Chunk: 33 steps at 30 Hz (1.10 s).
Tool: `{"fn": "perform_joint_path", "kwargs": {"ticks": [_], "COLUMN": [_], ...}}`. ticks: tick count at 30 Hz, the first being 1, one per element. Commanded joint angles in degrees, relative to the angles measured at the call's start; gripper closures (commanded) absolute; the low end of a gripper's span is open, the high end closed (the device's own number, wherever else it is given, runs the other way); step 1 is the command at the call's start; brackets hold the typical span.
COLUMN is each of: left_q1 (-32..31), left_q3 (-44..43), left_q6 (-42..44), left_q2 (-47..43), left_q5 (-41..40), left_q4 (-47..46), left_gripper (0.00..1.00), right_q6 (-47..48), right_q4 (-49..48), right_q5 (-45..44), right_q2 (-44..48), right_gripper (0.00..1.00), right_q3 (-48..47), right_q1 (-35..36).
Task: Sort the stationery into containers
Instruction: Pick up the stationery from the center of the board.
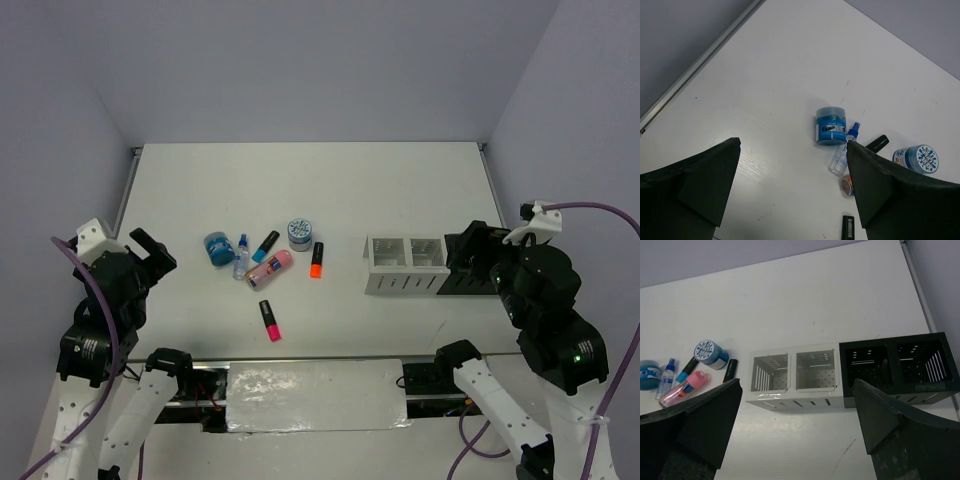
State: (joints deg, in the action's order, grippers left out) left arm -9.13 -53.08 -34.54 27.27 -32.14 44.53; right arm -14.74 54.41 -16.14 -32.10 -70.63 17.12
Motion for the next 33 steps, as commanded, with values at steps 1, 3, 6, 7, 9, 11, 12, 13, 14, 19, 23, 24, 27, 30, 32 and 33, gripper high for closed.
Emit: {"fn": "perform_joint_path", "kwargs": {"ticks": [1,3,6,7,9,11,12,13,14,19,23,24,27,30,32,33], "left_q1": [0.2,0.2,0.2,0.2,0.2,0.2,0.2,0.3,0.3,0.3,0.4,0.3,0.3,0.3,0.3,0.3], "left_q3": [0.3,0.3,0.3,0.2,0.3,0.3,0.4,0.4,0.3,0.1,0.3,0.3,0.3,0.5,0.7,0.7], "left_q6": [0.4,0.3,-0.1,-0.1,0.0,0.5,0.6,0.6,0.6,0.4,1.1,1.2,1.3,1.7,2.1,2.2], "left_q2": [-0.3,0.2,1.0,1.3,1.9,2.4,2.8,3.1,3.9,5.8,6.5,6.7,7.3,7.7,7.9,7.9], "left_q5": [0.0,-0.4,-0.6,-0.6,-0.4,0.7,1.0,1.3,1.3,1.3,2.4,2.4,2.9,3.7,4.5,4.9], "left_q4": [-2.3,-2.3,-1.9,-1.8,-1.9,-2.6,-2.7,-2.7,-2.7,-2.2,-2.8,-2.9,-2.9,-3.2,-3.7,-3.8], "left_gripper": [0.01,0.01,0.01,0.01,0.01,0.01,0.01,0.01,0.01,0.01,0.01,0.01,0.01,0.01,0.01,0.01], "right_q6": [-0.8,-1.1,-1.8,-2.1,-4.6,-9.0,-10.8,-14.6,-16.4,-13.4,-6.4,-5.5,-4.9,-4.7,-4.9,-5.3], "right_q4": [-1.6,-2.3,-5.1,-6.5,-13.0,-22.2,-25.4,-32.4,-35.8,-41.1,-31.1,-26.9,-22.2,-18.0,-16.0,-14.5], "right_q5": [-1.4,0.3,4.2,6.0,13.0,19.8,23.4,30.1,33.0,16.9,2.9,0.7,-4.2,-5.0,-5.5,-5.7], "right_q2": [1.3,1.8,2.4,2.8,4.5,4.5,2.8,1.3,-0.6,-20.8,-47.8,-52.3,-66.7,-76.6,-82.1,-83.4], "right_gripper": [0.00,0.00,0.00,0.00,0.00,0.00,0.00,0.00,0.00,0.00,0.00,0.00,0.00,0.00,0.00,0.00], "right_q3": [-1.3,-1.3,0.1,1.2,5.3,8.7,12.0,13.6,15.0,9.7,-10.7,-14.1,-25.6,-33.3,-37.9,-38.9], "right_q1": [0.4,0.4,0.4,0.4,0.5,0.4,0.4,0.5,1.0,21.3,28.7,29.5,29.6,29.5,29.5,29.4]}}
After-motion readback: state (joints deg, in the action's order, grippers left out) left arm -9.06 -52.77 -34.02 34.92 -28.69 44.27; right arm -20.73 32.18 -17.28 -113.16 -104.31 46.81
